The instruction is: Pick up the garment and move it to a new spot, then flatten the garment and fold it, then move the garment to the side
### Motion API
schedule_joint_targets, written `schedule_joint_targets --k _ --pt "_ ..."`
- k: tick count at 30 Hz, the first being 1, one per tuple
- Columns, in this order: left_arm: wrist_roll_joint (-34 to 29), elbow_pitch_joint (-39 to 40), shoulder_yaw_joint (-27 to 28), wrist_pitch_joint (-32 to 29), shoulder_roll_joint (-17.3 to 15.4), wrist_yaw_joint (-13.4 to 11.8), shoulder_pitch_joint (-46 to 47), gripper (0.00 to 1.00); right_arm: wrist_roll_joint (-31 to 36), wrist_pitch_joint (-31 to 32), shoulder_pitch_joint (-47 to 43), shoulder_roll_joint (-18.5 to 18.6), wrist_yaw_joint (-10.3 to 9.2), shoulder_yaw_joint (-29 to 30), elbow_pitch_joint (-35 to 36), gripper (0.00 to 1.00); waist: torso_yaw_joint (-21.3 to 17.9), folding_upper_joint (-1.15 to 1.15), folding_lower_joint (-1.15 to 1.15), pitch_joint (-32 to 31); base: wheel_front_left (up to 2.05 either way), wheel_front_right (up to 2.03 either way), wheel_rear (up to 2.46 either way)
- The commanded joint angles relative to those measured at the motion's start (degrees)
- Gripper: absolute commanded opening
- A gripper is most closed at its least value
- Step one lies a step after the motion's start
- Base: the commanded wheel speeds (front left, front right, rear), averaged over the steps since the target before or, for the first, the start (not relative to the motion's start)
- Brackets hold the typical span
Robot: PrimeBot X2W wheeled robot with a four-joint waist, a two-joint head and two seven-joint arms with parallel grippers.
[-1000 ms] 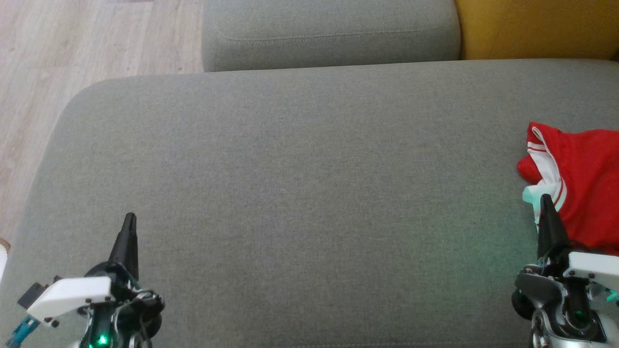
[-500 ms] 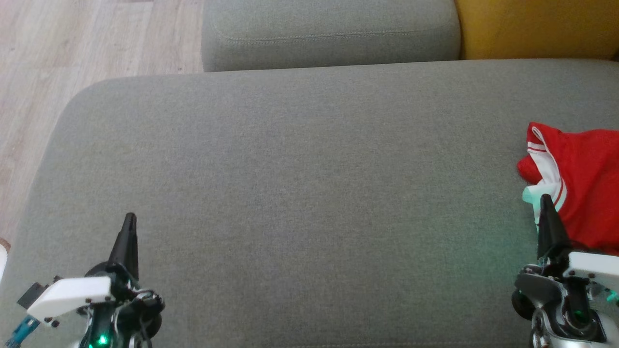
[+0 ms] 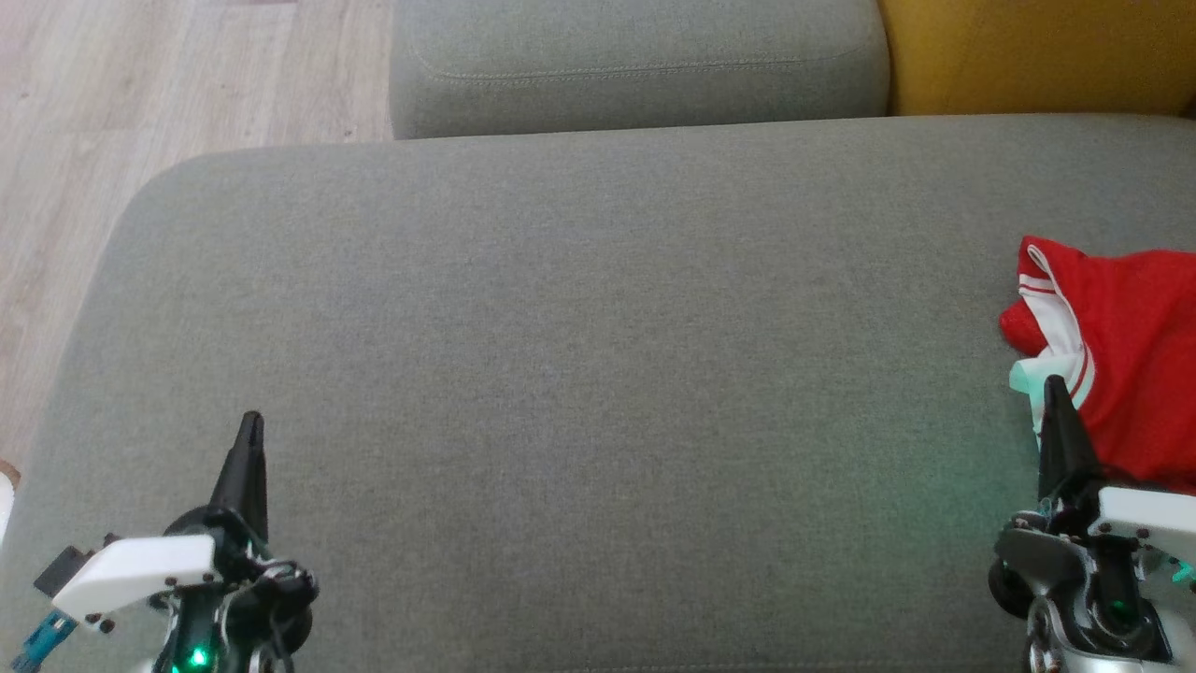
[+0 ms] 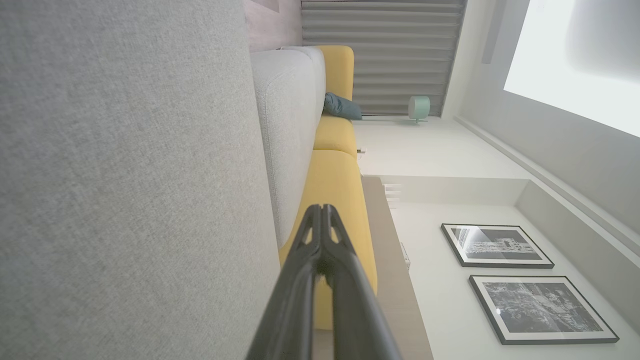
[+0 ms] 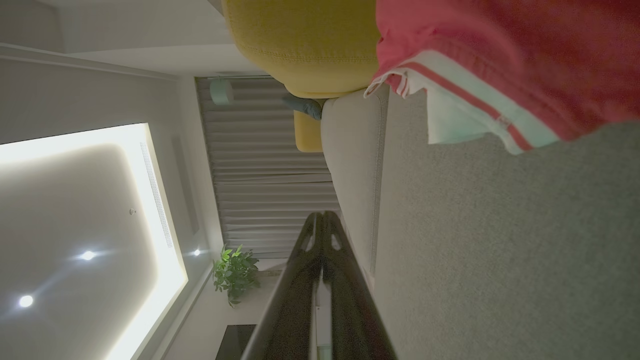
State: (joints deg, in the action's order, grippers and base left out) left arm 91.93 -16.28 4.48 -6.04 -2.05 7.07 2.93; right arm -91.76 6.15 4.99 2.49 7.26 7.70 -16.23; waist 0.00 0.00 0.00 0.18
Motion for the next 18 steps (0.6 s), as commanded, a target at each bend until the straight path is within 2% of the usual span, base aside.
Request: schedule_joint_targets --k 1,18 --pt "0.3 2.2 2.0 -0.4 -0.8 0.4 3.3 0.0 -0.4 0.3 1.2 0.4 0.23 -1.2 2.2 0.0 0.0 0.0 0.0 0.0 0.0 0.0 0.0" --pt "0.3 2.2 2.0 -0.4 -0.8 0.4 3.3 0.0 -0.4 0.3 1.2 0.4 0.23 -1.2 2.2 0.0 0.0 0.0 0.0 0.0 0.0 0.0 0.0"
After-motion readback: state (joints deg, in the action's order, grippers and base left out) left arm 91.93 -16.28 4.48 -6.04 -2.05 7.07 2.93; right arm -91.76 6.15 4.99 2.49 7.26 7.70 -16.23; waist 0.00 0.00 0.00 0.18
